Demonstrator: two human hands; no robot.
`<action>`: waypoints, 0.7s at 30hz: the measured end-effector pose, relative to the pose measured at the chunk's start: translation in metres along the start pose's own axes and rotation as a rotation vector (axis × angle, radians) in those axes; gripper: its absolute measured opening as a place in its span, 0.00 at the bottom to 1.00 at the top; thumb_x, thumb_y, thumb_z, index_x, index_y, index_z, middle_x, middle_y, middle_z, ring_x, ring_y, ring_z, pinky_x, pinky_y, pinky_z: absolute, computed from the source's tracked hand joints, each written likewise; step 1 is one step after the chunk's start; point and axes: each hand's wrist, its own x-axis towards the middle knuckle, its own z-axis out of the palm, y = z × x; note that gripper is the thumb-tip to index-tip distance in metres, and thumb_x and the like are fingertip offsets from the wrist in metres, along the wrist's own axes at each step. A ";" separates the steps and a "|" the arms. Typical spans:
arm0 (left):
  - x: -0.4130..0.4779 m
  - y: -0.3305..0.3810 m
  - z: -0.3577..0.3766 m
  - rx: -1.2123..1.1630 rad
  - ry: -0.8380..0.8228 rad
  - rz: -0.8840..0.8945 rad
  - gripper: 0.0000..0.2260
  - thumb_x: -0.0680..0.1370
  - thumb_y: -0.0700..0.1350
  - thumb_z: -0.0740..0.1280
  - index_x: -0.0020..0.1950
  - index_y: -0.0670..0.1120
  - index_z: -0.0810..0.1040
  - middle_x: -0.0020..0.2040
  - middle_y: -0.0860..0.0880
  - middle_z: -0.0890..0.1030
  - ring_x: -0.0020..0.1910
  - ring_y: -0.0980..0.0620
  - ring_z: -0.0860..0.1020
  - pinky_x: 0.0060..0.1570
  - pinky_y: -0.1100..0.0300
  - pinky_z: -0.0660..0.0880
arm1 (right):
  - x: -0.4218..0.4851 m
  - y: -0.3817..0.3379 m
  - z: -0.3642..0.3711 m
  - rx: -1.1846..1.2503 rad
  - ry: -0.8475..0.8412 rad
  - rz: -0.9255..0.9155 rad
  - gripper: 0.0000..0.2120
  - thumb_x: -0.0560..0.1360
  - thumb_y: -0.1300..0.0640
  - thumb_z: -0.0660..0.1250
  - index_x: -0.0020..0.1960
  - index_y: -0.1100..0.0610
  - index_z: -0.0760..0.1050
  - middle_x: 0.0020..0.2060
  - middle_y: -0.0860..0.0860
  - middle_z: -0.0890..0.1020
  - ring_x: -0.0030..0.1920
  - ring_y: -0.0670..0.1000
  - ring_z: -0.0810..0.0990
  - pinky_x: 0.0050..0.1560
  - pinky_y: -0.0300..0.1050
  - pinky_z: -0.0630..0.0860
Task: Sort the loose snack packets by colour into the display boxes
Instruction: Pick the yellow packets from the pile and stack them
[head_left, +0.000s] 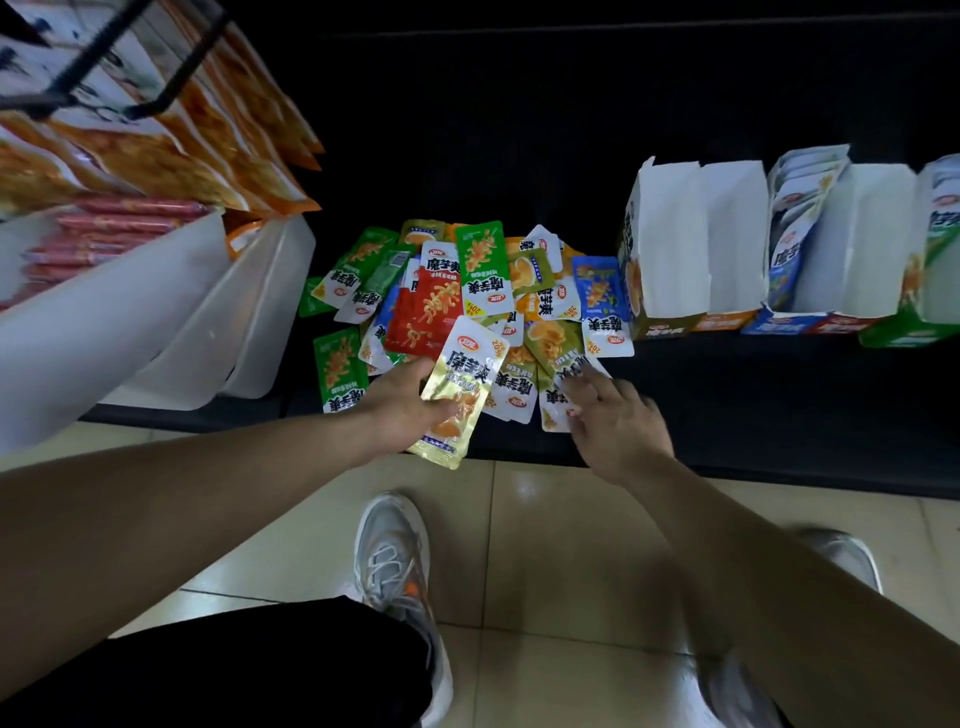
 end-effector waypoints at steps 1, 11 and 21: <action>0.000 0.000 0.000 0.001 -0.008 -0.005 0.20 0.77 0.54 0.70 0.68 0.52 0.72 0.64 0.51 0.77 0.60 0.47 0.77 0.59 0.48 0.77 | -0.005 0.006 0.003 -0.018 0.050 0.024 0.25 0.82 0.45 0.57 0.77 0.48 0.61 0.77 0.48 0.63 0.72 0.55 0.67 0.67 0.56 0.70; -0.005 0.008 0.006 -0.011 -0.037 0.005 0.21 0.78 0.53 0.69 0.70 0.53 0.71 0.64 0.53 0.78 0.60 0.50 0.77 0.56 0.54 0.75 | -0.011 0.034 -0.008 0.083 0.081 0.468 0.38 0.70 0.38 0.73 0.71 0.56 0.63 0.67 0.57 0.66 0.67 0.61 0.67 0.62 0.56 0.72; -0.002 0.037 0.008 0.032 0.030 0.022 0.21 0.81 0.49 0.66 0.72 0.51 0.66 0.71 0.49 0.72 0.63 0.46 0.74 0.52 0.58 0.68 | -0.025 0.032 -0.059 0.975 0.313 0.385 0.09 0.76 0.59 0.71 0.55 0.52 0.79 0.47 0.48 0.84 0.47 0.47 0.82 0.38 0.40 0.74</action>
